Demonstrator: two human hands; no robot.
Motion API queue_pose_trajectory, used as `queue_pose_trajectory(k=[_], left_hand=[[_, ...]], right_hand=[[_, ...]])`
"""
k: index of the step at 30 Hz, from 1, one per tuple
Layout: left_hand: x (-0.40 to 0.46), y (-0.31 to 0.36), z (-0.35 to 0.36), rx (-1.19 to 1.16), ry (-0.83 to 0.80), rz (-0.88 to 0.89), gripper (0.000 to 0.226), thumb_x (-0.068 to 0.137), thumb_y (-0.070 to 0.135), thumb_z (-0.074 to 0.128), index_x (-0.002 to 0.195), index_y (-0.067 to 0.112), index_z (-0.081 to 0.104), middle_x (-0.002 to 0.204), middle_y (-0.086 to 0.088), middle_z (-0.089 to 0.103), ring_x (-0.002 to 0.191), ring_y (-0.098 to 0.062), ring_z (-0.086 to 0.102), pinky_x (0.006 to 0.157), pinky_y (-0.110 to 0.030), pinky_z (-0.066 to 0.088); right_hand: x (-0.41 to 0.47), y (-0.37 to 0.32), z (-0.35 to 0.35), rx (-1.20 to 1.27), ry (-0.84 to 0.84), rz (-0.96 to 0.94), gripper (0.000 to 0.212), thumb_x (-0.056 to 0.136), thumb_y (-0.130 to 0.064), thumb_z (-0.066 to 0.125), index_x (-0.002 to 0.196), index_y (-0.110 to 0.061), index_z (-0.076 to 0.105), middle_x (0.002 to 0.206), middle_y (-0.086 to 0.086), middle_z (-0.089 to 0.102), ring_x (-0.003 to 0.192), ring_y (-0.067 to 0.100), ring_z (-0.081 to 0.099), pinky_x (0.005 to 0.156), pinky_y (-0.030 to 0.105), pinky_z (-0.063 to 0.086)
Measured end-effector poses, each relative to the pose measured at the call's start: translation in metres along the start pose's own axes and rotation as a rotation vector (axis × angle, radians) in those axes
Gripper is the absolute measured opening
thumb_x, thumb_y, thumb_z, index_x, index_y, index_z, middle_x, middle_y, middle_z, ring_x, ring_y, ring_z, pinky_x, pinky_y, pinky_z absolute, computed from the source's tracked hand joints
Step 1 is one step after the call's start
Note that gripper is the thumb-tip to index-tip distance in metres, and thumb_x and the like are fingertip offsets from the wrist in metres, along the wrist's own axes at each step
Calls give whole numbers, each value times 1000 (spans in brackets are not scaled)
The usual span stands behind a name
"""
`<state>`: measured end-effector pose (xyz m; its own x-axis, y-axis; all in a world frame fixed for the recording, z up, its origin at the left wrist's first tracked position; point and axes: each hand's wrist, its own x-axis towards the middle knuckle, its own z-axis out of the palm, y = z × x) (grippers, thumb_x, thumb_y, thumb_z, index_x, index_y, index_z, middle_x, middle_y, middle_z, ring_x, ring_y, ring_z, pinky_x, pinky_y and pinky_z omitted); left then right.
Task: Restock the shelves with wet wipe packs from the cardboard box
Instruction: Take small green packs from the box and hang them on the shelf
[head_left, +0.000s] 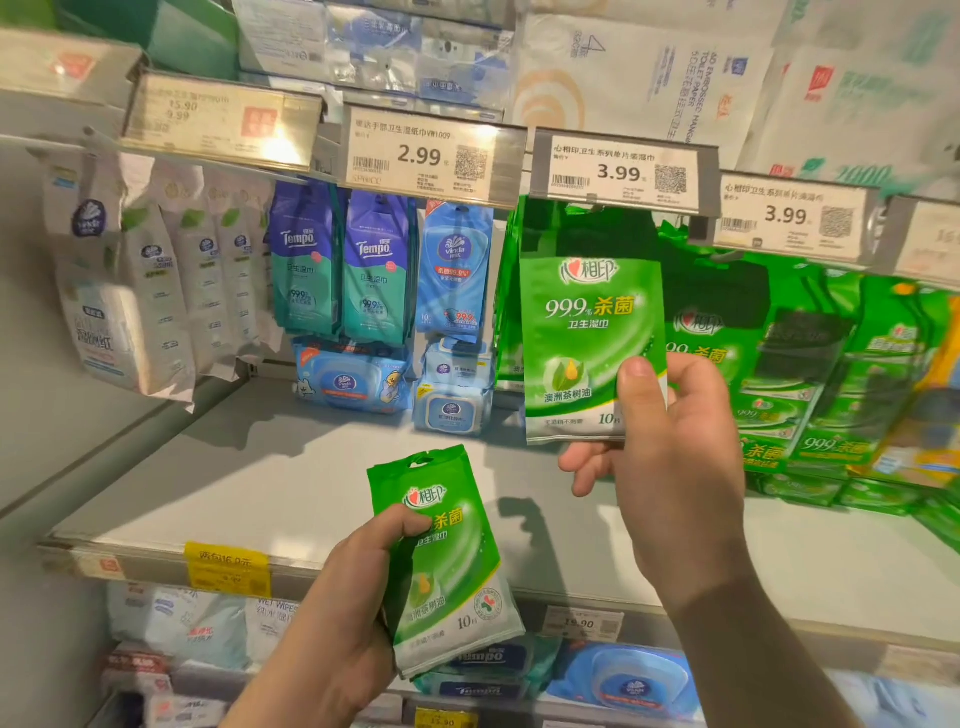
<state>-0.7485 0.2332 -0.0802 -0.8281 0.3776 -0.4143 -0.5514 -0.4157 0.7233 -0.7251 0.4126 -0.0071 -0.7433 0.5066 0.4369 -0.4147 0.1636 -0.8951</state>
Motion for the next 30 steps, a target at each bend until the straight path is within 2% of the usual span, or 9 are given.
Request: queue_pose_trajectory(k=[2,6,12,14,17,19,22,26,30], left_hand=[[-1,1,0,-17,-9,-1,15,81,16,59,93,10,66,82,-16,73,61,-30,69,56,-35,56],[-2,3,-2,-28,-28,-3,13,81,16,57,89,11,65,80,-15,72,60,-30,68,56,-36,56],[-3,3,-3,-53,-54,-7,16,81,13,52,91,8,64,82,-16,72,60,-30,68,53,-35,56],[-4,3,-2,-52,-47,-4,16,81,12,53,92,8,64,81,-17,72,59,-29,69,52,-35,56],[-4,3,-1,-50,-47,-1,14,82,13,54,92,9,64,83,-17,72,60,-30,69,51,-35,56],[-4,3,-2,-46,-44,9,15,83,13,55,93,8,64,85,-18,72,62,-30,69,52,-36,56],[-3,2,-5,-33,-33,35,24,83,12,58,106,5,63,90,-22,70,65,-31,68,53,-36,56],[-2,0,-8,-9,-29,67,45,84,10,61,127,-4,54,105,-28,70,71,-33,70,57,-38,57],[-3,0,-7,14,-38,126,31,86,7,63,116,-1,60,96,-25,73,69,-32,72,54,-35,57]], right_hand=[[-1,2,0,8,10,12,16,103,-38,52,111,-25,49,123,30,57,48,27,65,42,37,49],[2,7,0,0,12,27,23,105,-36,51,118,-18,48,119,28,58,49,30,66,44,39,51],[5,16,6,-57,10,38,44,105,-39,51,136,-8,44,71,-17,63,54,31,67,52,40,54],[9,17,9,-58,21,45,47,104,-40,52,135,-5,46,75,-12,63,53,30,68,51,38,53],[14,17,14,-35,17,56,47,105,-39,51,133,-2,45,95,9,63,50,27,68,48,37,53],[14,18,15,-22,10,62,43,105,-39,51,129,-4,46,90,8,64,50,26,67,50,38,53],[8,21,14,-34,-1,118,32,105,-39,51,115,-9,51,64,4,68,48,28,62,50,38,51],[-2,25,10,-1,-27,232,23,105,-35,52,105,-12,56,75,11,66,48,25,60,42,33,49],[-17,34,3,-153,-125,319,23,104,-35,51,104,-13,59,78,10,70,50,24,61,40,32,44]])
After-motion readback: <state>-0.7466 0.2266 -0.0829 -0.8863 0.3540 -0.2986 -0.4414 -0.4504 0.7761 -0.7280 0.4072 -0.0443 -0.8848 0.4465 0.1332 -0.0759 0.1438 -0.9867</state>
